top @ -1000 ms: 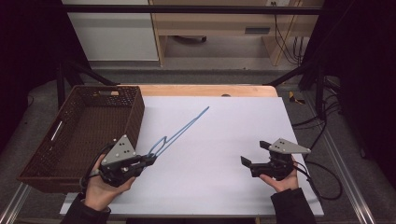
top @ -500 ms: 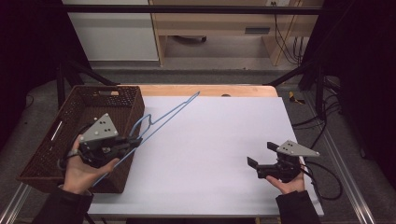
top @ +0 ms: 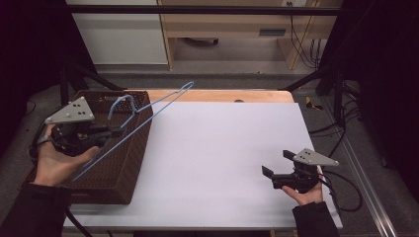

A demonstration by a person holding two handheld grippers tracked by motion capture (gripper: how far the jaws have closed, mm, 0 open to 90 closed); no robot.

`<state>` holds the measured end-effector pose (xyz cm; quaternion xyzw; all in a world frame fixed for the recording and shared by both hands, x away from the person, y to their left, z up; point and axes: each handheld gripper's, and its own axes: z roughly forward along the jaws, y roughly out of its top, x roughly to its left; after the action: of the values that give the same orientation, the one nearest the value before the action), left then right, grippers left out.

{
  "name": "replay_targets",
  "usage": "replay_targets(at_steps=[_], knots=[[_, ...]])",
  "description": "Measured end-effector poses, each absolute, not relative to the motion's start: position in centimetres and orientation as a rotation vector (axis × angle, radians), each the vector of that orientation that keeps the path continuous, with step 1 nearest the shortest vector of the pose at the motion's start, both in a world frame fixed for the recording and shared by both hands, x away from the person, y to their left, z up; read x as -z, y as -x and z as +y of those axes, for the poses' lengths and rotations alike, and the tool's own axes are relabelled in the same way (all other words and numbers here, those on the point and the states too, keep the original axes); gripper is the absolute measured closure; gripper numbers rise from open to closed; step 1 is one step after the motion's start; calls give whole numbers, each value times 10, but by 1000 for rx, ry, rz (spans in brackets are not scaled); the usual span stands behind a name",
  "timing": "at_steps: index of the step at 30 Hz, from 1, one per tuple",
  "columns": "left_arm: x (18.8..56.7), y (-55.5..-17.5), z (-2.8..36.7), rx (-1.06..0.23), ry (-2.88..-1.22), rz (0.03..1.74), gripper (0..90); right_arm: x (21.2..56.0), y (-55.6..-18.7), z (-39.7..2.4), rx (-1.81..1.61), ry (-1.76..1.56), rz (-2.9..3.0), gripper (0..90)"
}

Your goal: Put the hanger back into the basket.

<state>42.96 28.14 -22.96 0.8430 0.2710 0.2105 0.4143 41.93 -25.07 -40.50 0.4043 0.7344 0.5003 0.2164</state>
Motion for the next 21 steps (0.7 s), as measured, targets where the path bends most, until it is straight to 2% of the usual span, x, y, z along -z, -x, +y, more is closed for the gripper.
replay_targets(at_steps=[21], knots=[[235,-456,339,-577,-2090,810,872,406,-420,-252,-1387,-1127,2030,34]])
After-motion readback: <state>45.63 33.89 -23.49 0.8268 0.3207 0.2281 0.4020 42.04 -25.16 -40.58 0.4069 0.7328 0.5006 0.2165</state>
